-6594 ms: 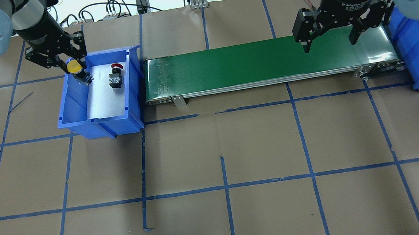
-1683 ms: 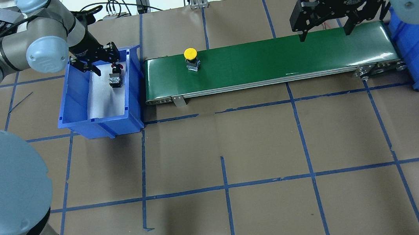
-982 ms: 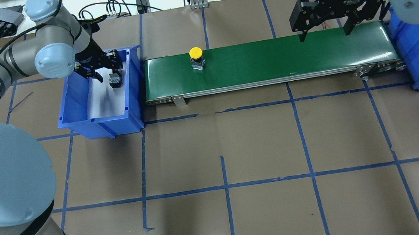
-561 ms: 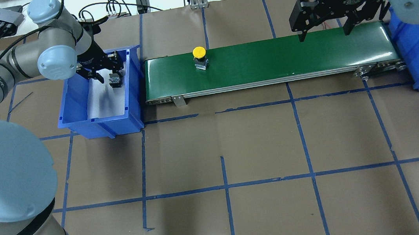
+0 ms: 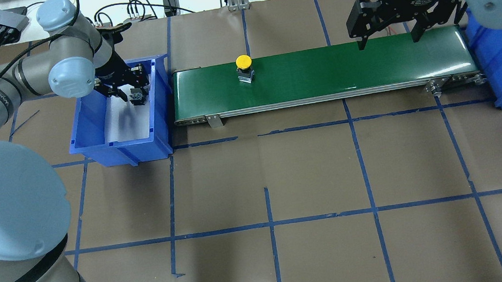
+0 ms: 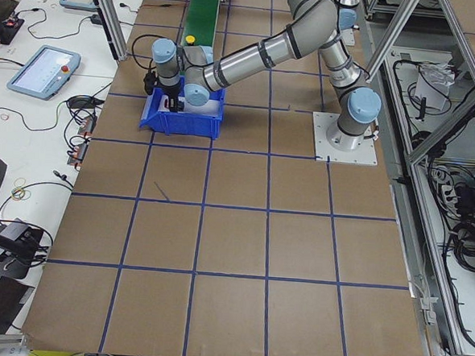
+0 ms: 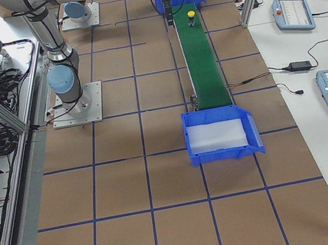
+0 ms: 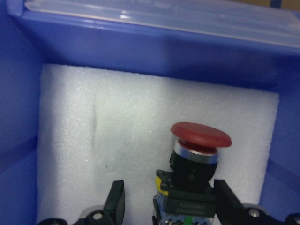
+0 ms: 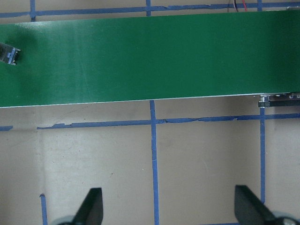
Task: Transport two buttons from left to right
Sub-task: 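Lower the left gripper and grasp the red mushroom button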
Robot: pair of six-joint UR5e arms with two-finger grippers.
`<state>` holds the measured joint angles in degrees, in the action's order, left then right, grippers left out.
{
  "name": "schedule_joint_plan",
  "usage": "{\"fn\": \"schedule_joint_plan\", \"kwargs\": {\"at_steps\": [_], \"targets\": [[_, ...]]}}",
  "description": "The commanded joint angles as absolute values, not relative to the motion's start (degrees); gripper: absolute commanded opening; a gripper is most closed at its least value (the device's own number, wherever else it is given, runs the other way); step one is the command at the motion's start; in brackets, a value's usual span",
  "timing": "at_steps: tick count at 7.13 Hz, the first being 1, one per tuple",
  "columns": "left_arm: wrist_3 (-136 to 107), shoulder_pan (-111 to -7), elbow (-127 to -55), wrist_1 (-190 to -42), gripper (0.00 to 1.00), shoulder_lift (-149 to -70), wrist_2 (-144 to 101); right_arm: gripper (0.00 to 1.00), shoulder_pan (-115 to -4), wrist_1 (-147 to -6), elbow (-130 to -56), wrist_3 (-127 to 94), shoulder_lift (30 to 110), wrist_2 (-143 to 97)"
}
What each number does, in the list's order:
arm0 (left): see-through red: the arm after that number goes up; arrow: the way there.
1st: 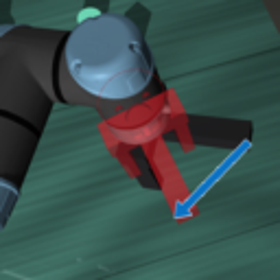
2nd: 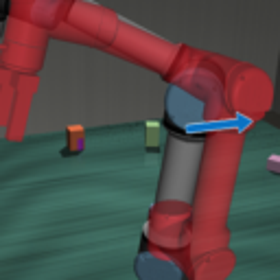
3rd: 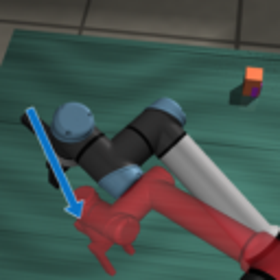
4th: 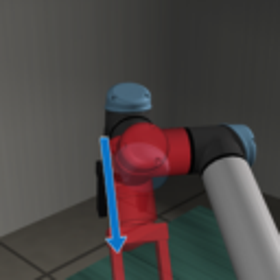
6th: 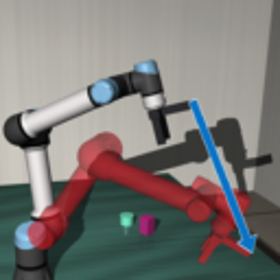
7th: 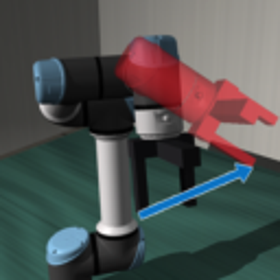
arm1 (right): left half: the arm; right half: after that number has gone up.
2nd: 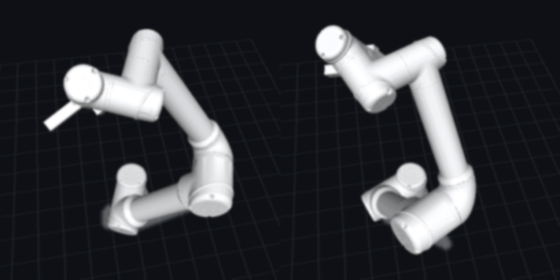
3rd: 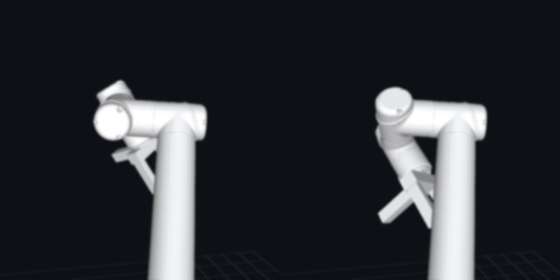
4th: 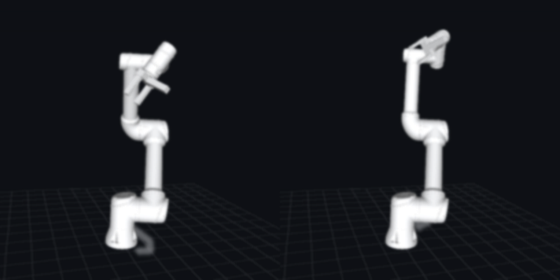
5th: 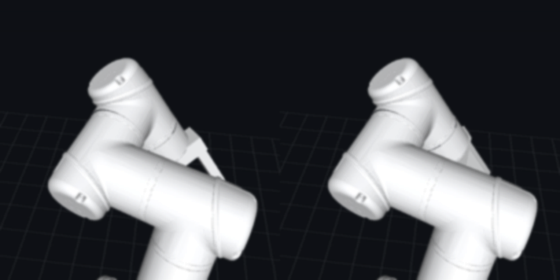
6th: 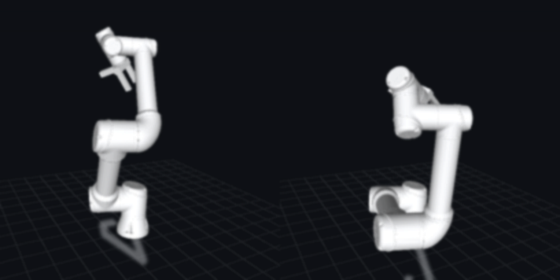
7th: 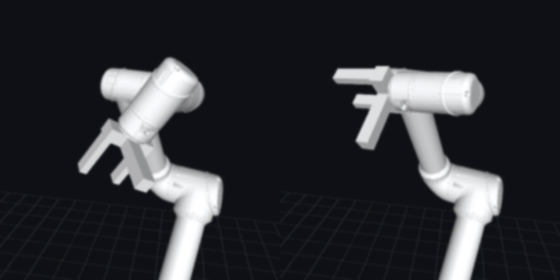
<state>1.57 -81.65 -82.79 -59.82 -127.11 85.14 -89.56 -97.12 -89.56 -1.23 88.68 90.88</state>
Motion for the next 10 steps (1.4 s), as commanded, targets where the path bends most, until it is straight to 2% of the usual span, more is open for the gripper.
{"fn": "schedule_joint_plan", "kwargs": {"at_steps": [1, 2, 3, 10], "targets": [[1.1, -81.7, -82.9, -59.9, 0.29, -127.2, 84.8, 1.00, -89.6, -97.1, -89.6, -1.2, 88.7, 90.9], [0.4, -81.7, -82.4, -59.9, 0.17, -126.7, 84.9, 1.00, -89.6, -97.1, -89.6, -1.2, 88.7, 90.9], [-1.0, -81.7, -81.9, -60.0, 0.12, -125.9, 84.9, 1.00, -89.5, -97.2, -89.6, -1.2, 88.7, 90.7], [-1.0, -81.7, -81.3, -71.5, 0.11, -112.6, 87.9, 1.00, -89.5, -97.1, -89.6, -1.2, 88.7, 91.1]]}}
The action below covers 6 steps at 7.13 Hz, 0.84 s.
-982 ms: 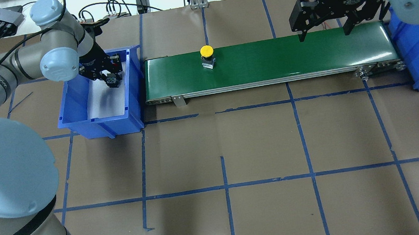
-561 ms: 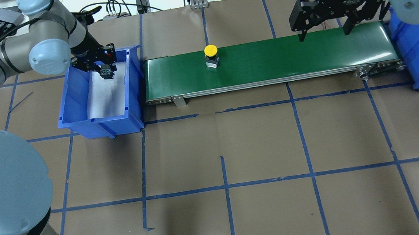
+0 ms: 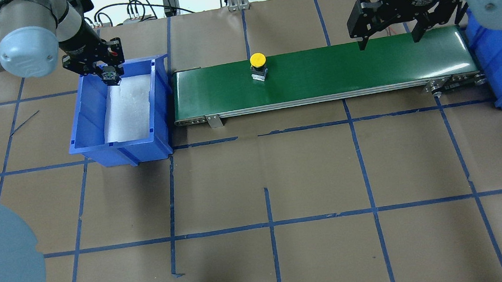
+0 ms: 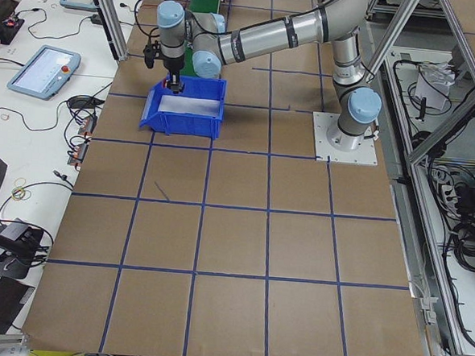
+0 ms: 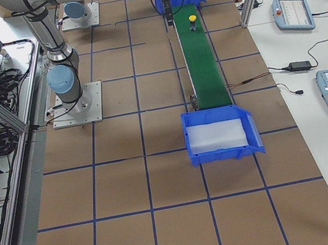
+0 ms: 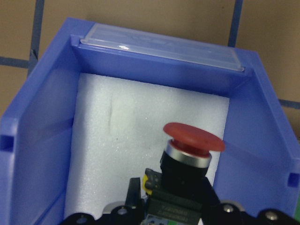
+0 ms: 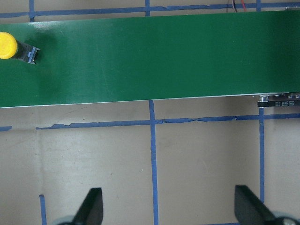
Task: Transport two buttons from left to right
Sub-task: 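Lower the left gripper and grasp the red mushroom button, then carry the red button onto the conveyor and open the left gripper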
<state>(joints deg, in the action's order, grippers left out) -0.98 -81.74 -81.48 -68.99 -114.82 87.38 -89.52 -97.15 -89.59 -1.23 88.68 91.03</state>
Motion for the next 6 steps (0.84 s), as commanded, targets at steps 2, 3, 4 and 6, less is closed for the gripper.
{"fn": "schedule_joint_plan", "kwargs": {"at_steps": [2, 3, 4, 6], "targets": [[-1.2, -81.7, -80.3, -72.7, 0.10, -112.6, 87.8, 1.00, -89.6, -97.1, -89.6, -1.2, 88.7, 91.1], [-1.3, -81.7, -80.2, -73.1, 0.10, -112.4, 87.9, 1.00, -89.7, -97.0, -89.6, -1.3, 88.7, 91.1], [-3.8, -81.9, -79.8, -74.1, 0.10, -112.6, 87.0, 1.00, -89.7, -97.1, -89.6, -1.3, 88.7, 91.1], [-10.4, -87.3, -75.4, -76.6, 0.10, -113.5, 86.9, 1.00, -89.7, -97.1, -89.6, -1.2, 88.7, 91.1]]}}
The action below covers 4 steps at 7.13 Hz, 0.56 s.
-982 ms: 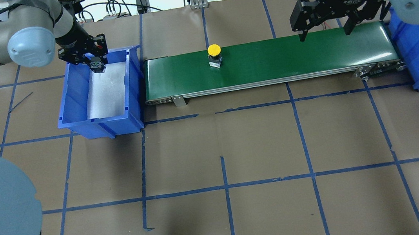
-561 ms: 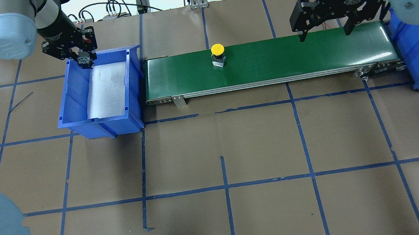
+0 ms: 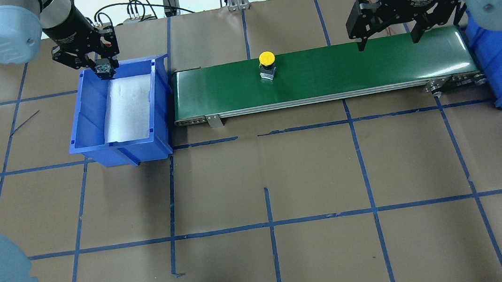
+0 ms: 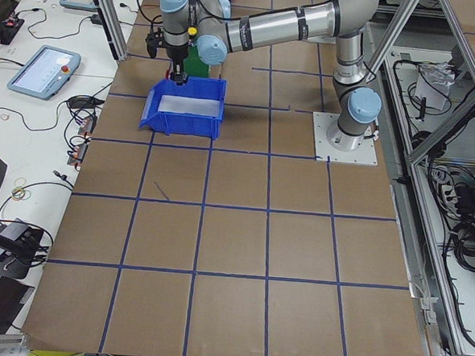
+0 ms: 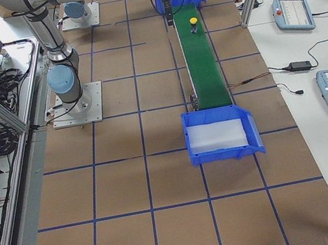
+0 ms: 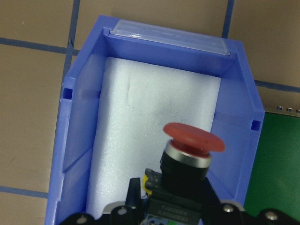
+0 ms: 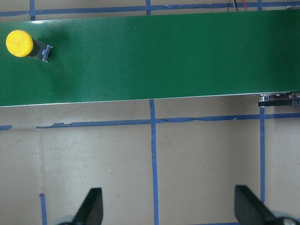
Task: Transport two buttons from left to right
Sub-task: 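Carry the red button onto the conveyor and open the left gripper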
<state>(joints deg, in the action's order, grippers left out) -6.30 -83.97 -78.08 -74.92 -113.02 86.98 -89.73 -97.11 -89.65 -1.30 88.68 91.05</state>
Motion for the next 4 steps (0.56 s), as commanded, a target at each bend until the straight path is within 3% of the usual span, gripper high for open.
{"fn": "schedule_joint_plan", "kwargs": {"at_steps": [1, 4], "targets": [[-14.9, -90.4, -74.5, -76.4, 0.08, -114.6, 86.8, 1.00, -89.7, -97.2, -89.6, -1.2, 88.7, 91.1], [-17.2, -95.6, -74.7, -72.6, 0.05, -119.5, 86.0, 1.00, -89.7, -97.1, -89.6, -1.2, 88.7, 91.1]]}}
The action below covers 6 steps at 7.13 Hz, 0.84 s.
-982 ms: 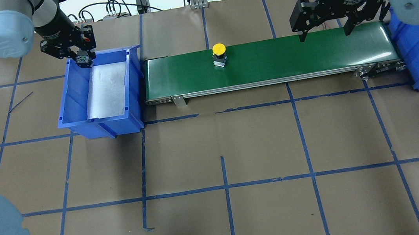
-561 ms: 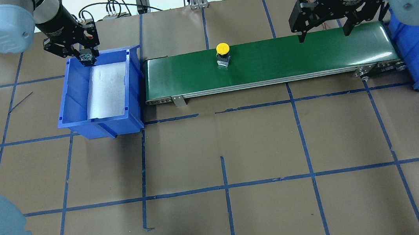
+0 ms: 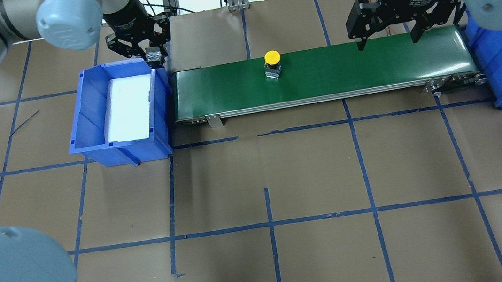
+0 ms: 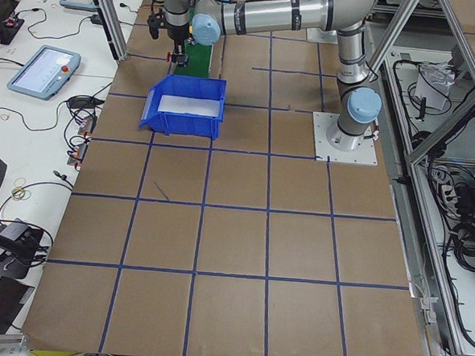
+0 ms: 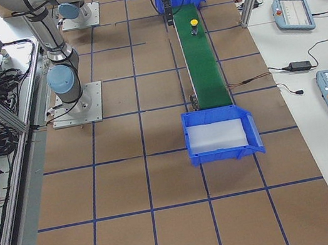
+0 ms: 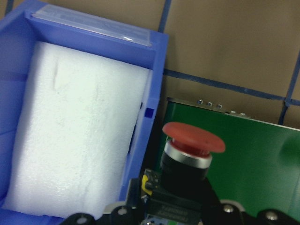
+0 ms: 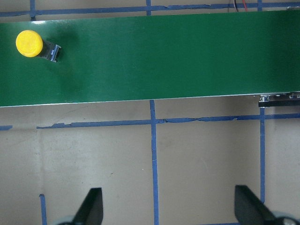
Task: Transport two buttons from left to right
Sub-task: 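Carry the red button onto the conveyor and open the left gripper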
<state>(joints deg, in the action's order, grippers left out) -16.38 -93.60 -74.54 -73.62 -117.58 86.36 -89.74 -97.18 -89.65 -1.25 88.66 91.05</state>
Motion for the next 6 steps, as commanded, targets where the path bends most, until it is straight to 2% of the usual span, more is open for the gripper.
{"fn": "schedule_joint_plan", "kwargs": {"at_steps": [1, 5, 6], "targets": [[-18.3, -96.5, -74.8, -72.2, 0.05, -121.6, 85.7, 1.00, -89.7, -97.2, -89.6, -1.2, 88.7, 91.0], [-18.3, -98.0, -77.9, -67.1, 0.05, -124.5, 83.8, 1.00, -89.6, -97.2, -89.6, -1.2, 88.7, 91.1], [-18.5, -98.0, -78.3, -67.1, 0.35, -124.5, 83.9, 1.00, -89.6, -97.2, -89.6, -1.2, 88.7, 91.1]]}}
